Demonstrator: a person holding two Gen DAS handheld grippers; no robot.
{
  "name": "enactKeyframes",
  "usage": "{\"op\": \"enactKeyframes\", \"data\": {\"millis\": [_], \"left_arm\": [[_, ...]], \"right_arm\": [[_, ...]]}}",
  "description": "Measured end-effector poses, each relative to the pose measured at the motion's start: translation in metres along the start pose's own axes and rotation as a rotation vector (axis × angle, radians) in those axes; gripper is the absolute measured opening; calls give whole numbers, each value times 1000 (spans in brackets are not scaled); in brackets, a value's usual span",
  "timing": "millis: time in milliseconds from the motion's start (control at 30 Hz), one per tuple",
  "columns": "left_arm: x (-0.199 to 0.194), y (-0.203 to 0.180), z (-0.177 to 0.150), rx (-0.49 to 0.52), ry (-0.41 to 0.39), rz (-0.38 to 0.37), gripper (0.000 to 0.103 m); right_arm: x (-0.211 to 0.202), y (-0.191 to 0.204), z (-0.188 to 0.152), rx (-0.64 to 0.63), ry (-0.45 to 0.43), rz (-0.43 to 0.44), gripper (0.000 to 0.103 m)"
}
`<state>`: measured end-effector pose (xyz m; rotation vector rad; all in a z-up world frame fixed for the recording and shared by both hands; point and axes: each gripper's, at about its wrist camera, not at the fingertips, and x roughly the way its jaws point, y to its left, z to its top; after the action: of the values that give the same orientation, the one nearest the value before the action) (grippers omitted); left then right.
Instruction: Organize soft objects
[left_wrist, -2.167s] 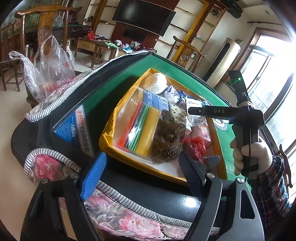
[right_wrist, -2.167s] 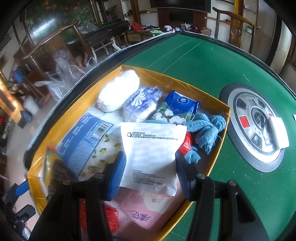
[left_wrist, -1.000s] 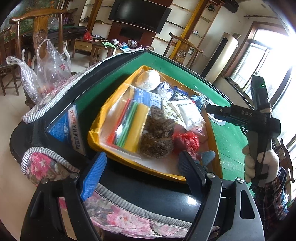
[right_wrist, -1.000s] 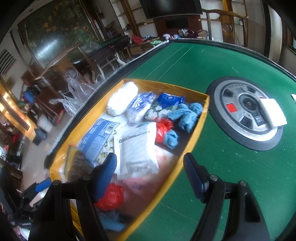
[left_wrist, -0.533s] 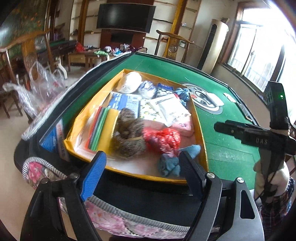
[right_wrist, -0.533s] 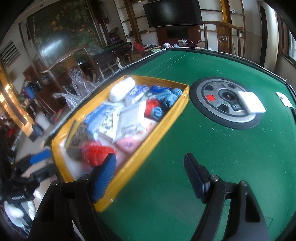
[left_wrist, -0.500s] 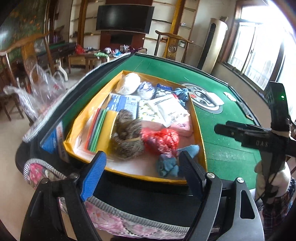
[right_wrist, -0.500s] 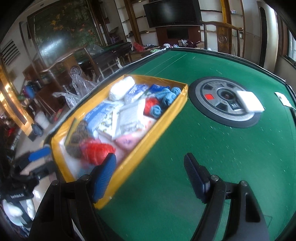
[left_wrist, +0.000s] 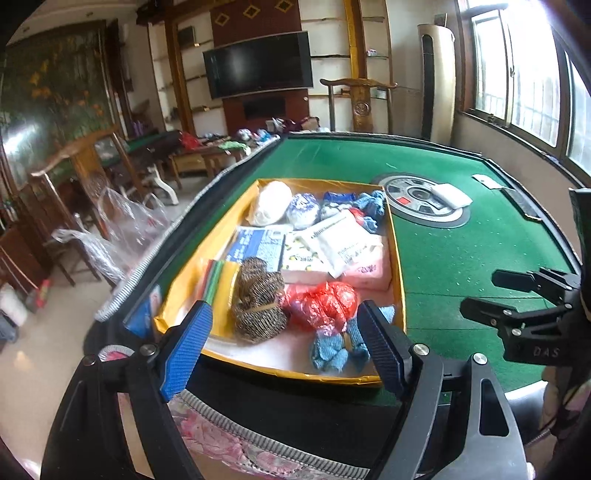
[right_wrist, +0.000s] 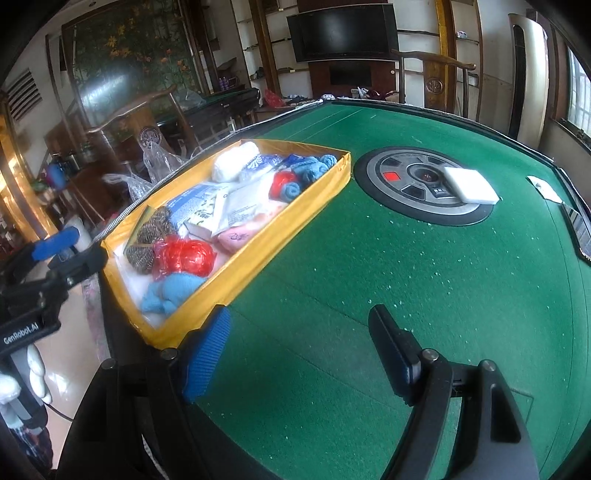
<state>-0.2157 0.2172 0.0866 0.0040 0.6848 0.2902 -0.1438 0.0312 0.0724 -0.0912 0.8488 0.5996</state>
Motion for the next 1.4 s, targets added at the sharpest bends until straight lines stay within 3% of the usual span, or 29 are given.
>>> {"op": "enactKeyframes", "data": {"millis": [200, 267, 367, 467, 533, 600, 933, 1167, 1400], "left_arm": [[-27, 5, 7, -48, -132, 108, 85], [-45, 11, 10, -90, -213, 149, 88], [-72, 22, 11, -154, -339, 191, 103], [-103, 33, 9, -223, -494, 204, 103], [-112, 37, 10, -248, -529, 216, 103], [-108, 39, 14, -245, -506, 236, 103], [-46, 41, 13, -234, -229, 150, 103], [-17, 41, 5, -246, -123, 169, 103], [0, 48, 1, -259, -72, 181, 103]], "right_arm": [[-15, 0, -4, 8, -62, 8, 73], [-27, 4, -6, -6, -121, 2, 73], [-52, 16, -10, -36, -261, -35, 74], [-74, 27, -18, -33, -433, -127, 102], [-80, 32, -21, -25, -503, -146, 102], [-75, 36, -18, -27, -500, -145, 102], [-15, 68, -16, -162, -206, -162, 102], [2, 75, -16, -199, -145, -165, 102], [15, 78, -12, -213, -95, -171, 102]]}}
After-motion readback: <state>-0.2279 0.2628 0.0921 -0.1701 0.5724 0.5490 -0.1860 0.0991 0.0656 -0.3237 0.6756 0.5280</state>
